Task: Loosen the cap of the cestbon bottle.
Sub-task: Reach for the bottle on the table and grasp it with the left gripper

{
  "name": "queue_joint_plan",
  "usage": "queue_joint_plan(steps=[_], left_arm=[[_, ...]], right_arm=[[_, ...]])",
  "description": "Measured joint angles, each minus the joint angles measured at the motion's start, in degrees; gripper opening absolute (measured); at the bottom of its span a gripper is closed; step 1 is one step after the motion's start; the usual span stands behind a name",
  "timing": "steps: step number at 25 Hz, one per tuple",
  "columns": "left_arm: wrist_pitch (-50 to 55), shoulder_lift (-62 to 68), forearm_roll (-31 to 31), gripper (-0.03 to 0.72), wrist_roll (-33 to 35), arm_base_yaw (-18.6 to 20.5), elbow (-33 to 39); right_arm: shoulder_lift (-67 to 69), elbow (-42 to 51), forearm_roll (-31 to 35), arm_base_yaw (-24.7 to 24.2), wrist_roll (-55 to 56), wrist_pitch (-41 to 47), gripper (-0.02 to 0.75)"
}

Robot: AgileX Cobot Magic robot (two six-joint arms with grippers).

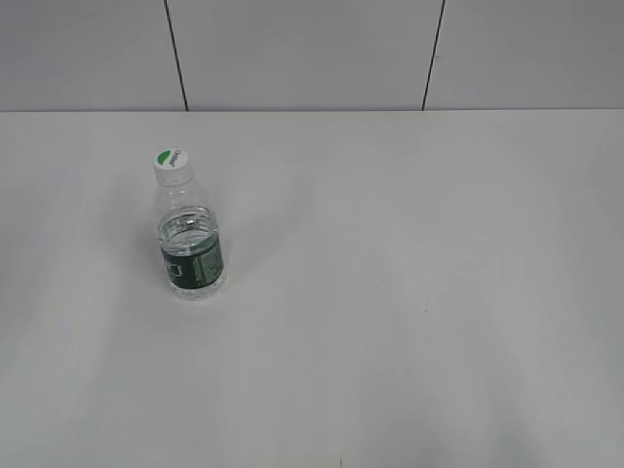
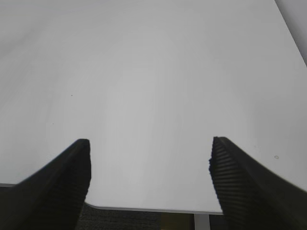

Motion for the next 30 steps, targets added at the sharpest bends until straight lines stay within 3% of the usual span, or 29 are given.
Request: queue_joint_plan(steps=[16,27,30], left_arm=[[-20.71,19.27,13.84,0.58,0.0,0.0,0.05],[-33.36,29.83,31.09,0.58,-0.06,0.0,0.06],[-34.82,32.83,35.58,0.58,-2.78,0.0,0.06]], right_arm=[[0.0,0.0,0.0,0.0,0.05,0.0,0.588],[0.0,0.0,0.0,0.0,-0.01,0.0,0.588],[0.0,0.0,0.0,0.0,-0.01,0.0,0.588]])
